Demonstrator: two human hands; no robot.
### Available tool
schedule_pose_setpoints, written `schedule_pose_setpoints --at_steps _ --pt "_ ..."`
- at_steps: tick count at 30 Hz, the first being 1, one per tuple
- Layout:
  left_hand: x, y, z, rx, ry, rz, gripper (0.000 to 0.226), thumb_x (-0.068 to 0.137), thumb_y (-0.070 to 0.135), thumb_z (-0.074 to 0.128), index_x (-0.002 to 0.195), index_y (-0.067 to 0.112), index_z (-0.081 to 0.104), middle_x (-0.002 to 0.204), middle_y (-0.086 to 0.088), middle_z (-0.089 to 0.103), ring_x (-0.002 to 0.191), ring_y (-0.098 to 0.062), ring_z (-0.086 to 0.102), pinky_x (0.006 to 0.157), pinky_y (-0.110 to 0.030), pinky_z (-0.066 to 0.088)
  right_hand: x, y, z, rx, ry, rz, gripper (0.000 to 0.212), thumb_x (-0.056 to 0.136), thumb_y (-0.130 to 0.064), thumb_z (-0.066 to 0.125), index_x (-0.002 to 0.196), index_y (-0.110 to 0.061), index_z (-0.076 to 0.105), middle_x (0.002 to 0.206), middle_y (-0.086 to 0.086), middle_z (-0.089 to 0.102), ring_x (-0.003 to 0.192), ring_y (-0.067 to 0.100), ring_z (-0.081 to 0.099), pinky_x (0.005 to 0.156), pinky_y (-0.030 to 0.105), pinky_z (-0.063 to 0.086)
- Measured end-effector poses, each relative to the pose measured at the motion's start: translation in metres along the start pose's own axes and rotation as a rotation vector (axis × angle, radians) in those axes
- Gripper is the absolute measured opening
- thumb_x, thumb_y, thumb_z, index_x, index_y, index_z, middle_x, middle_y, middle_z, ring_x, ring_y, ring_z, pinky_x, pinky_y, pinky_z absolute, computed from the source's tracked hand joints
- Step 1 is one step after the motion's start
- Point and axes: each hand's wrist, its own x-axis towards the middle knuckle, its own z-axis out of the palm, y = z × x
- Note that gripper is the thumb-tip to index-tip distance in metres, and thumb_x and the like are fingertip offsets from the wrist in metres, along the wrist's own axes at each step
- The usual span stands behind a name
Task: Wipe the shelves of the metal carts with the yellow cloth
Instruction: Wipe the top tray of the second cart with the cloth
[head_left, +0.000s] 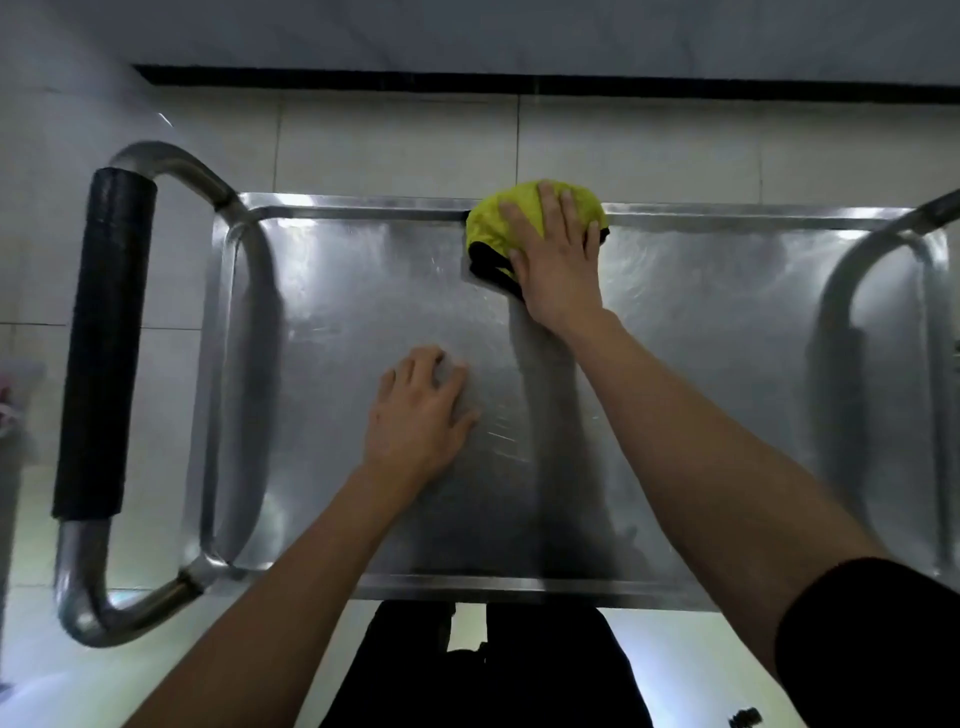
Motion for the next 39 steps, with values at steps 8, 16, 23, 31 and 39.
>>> schedule_pose_setpoints --at_steps 8,16,23,31,39 --pt "0.006 0.021 0.000 0.040 -0.120 -0.095 0.055 0.090 0.041 0.061 0.138 0.019 0.048 0.148 -0.011 0.029 0.142 -0.033 0.024 0.110 -0.055 0.031 -0.063 0.002 0.013 0.062 -0.012 0.018 0.051 0.102 -0.034 0.040 0.152 -0.038 0.029 0.166 0.003 0.004 0.152 0.027 -0.001 0.121 0.056 0.006" --pt "-0.030 0.037 0.003 0.033 -0.062 -0.010 0.043 0.100 0.039 0.046 0.138 0.020 0.046 0.152 -0.008 0.033 0.142 -0.028 0.024 0.107 -0.050 0.031 -0.248 0.012 0.040 0.054 -0.040 0.029 0.055 0.100 -0.035 0.044 0.151 -0.044 0.026 0.166 0.000 0.005 0.153 0.023 -0.001 0.121 0.054 0.011" --pt "-0.059 0.068 0.013 0.058 -0.137 0.122 0.043 0.101 0.037 0.042 0.139 0.017 0.046 0.154 -0.008 0.030 0.143 -0.028 0.023 0.108 -0.051 0.032 -0.378 0.021 0.064 0.001 -0.029 0.098 0.053 0.102 -0.035 0.039 0.150 -0.047 0.022 0.166 -0.001 0.004 0.153 0.024 -0.001 0.120 0.056 0.016" --pt "-0.058 0.083 0.026 0.054 -0.087 0.096 0.034 0.098 0.028 0.045 0.129 0.020 0.057 0.147 -0.009 0.037 0.141 -0.029 0.024 0.108 -0.053 0.031 -0.367 0.027 0.061 0.025 0.013 0.117 0.054 0.101 -0.030 0.042 0.150 -0.046 0.025 0.166 0.002 0.007 0.153 0.026 0.000 0.120 0.057 0.012" --pt "0.002 0.097 0.019 -0.187 0.077 -0.041 0.030 0.094 0.015 0.048 0.117 0.016 0.066 0.146 -0.006 0.048 0.139 -0.027 0.035 0.105 -0.048 0.038 -0.264 0.064 0.035 0.054 0.069 0.122 0.055 0.098 -0.029 0.047 0.148 -0.042 0.032 0.165 0.004 0.011 0.152 0.029 0.005 0.119 0.058 0.012"
